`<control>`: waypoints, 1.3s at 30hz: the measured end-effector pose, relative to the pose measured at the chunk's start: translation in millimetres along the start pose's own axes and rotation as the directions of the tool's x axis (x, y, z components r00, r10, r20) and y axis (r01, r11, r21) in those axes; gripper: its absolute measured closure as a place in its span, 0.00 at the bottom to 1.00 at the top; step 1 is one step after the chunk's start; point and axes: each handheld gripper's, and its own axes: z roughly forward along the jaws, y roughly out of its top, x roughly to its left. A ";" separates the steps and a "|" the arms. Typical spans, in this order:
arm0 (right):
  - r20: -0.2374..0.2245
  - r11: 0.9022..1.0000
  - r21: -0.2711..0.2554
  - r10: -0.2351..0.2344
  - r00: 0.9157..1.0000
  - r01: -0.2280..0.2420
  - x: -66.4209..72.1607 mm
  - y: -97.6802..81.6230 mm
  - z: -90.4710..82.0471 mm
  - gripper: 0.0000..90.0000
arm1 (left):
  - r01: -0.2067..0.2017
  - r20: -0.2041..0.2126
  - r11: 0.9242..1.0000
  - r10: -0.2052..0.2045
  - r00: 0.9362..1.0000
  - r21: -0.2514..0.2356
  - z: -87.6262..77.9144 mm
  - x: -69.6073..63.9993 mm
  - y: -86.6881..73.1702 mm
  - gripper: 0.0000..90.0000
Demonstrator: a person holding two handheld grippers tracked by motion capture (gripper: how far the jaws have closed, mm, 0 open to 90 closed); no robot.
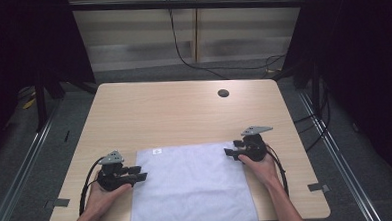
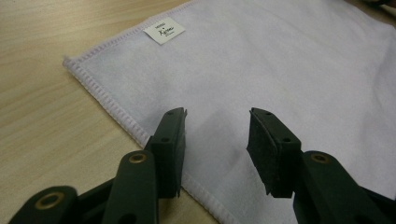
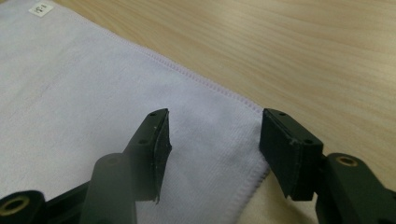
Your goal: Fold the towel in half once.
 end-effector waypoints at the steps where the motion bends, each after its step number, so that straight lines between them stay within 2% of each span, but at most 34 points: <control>1: 0.018 1.000 -0.007 -0.012 1.000 0.012 1.7 -1.1 0.5 0.51 | 0.006 -0.003 1.000 -0.006 1.000 -0.004 0.3 -0.3 0.1 0.64; 4: 0.075 0.997 0.020 -0.076 0.994 0.075 8.4 -1.1 0.5 0.58 | 0.005 -0.003 1.000 -0.005 1.000 -0.003 0.4 -0.3 0.3 0.64; 6: 0.081 0.997 0.030 -0.077 0.994 0.075 10.0 -0.9 -0.6 0.63 | 0.003 -0.005 1.000 -0.003 1.000 0.001 0.5 -0.4 0.9 0.64; 8: 0.076 0.996 0.036 -0.088 0.993 0.086 11.1 -1.8 -2.8 0.72 | 0.019 -0.002 1.000 -0.019 1.000 0.007 0.4 0.5 2.1 0.65; 11: 0.062 0.995 0.051 -0.095 0.994 0.092 15.4 -3.8 -6.9 0.85 | 0.005 0.002 1.000 -0.005 1.000 0.015 -0.3 1.0 2.6 0.65; 13: 0.047 0.994 0.044 -0.097 0.994 0.095 17.5 -6.1 -8.5 0.93 | 0.009 0.012 1.000 -0.009 1.000 0.014 -0.1 1.7 2.8 0.64; 14: 0.040 0.995 0.051 -0.092 0.995 0.090 18.8 -6.8 -9.9 0.94 | 0.006 0.002 1.000 -0.006 1.000 0.012 0.0 1.2 3.3 0.64; 16: 0.034 0.995 0.053 -0.082 0.996 0.080 19.6 -8.2 -12.0 0.96 | -0.002 0.002 1.000 0.002 1.000 0.023 -0.1 1.2 5.8 0.61; 18: 0.023 0.996 0.052 -0.075 0.997 0.074 20.2 -11.2 -15.3 0.96 | -0.014 -0.013 1.000 0.014 1.000 0.013 -0.2 1.7 8.9 0.57; 20: 0.017 0.996 0.062 -0.062 0.998 0.061 21.7 -13.8 -19.4 0.96 | 0.002 -0.018 1.000 -0.002 1.000 -0.013 -0.4 5.6 13.5 0.57; 21: 0.016 0.996 0.063 -0.071 0.997 0.070 22.8 -15.3 -21.3 0.96 | -0.001 -0.027 1.000 0.001 1.000 -0.025 0.0 7.2 16.5 0.56; 25: 0.000 0.996 0.064 -0.065 0.998 0.065 26.0 -22.5 -29.4 0.96 | -0.014 -0.046 1.000 0.013 0.999 -0.018 6.1 13.9 24.3 0.56; 26: -0.003 0.996 0.065 -0.066 0.998 0.066 26.2 -23.6 -30.9 0.96 | -0.018 -0.063 1.000 0.017 0.998 -0.023 8.6 15.6 26.2 0.56; 27: -0.004 0.995 0.068 -0.067 0.998 0.068 26.9 -24.3 -31.8 0.96 | -0.010 -0.054 0.999 0.009 0.998 -0.035 11.2 18.2 27.3 0.56; 28: -0.002 0.995 0.070 -0.070 0.998 0.070 27.4 -24.6 -32.4 0.96 | -0.005 -0.057 1.000 0.003 0.998 -0.024 14.1 20.2 28.8 0.56; 29: 0.001 0.995 0.070 -0.069 0.998 0.069 27.9 -24.8 -32.6 0.96 | -0.015 -0.093 1.000 0.014 0.996 -0.010 16.9 19.9 30.0 0.55; 32: -0.008 0.996 0.060 -0.066 0.998 0.066 26.6 -25.6 -32.4 0.96 | -0.023 -0.086 1.000 0.023 0.996 0.002 21.5 20.4 31.5 0.54; 33: -0.008 0.996 0.059 -0.066 0.998 0.066 26.5 -25.8 -32.4 0.96 | -0.018 -0.082 1.000 0.017 0.996 -0.006 22.5 21.8 31.3 0.53; 35: -0.009 0.996 0.058 -0.065 0.998 0.066 26.5 -26.0 -32.5 0.96 | -0.006 -0.107 1.000 0.006 0.994 -0.001 24.3 24.6 30.6 0.53; 36: -0.008 0.996 0.058 -0.063 0.998 0.063 26.4 -26.0 -32.5 0.96 | 0.013 -0.094 1.000 -0.014 0.995 -0.013 24.7 25.6 30.4 0.52; 39: -0.009 0.996 0.055 -0.066 0.998 0.067 26.5 -26.2 -32.1 0.96 | 0.028 -0.090 0.999 -0.030 0.995 -0.025 26.5 25.4 30.7 0.50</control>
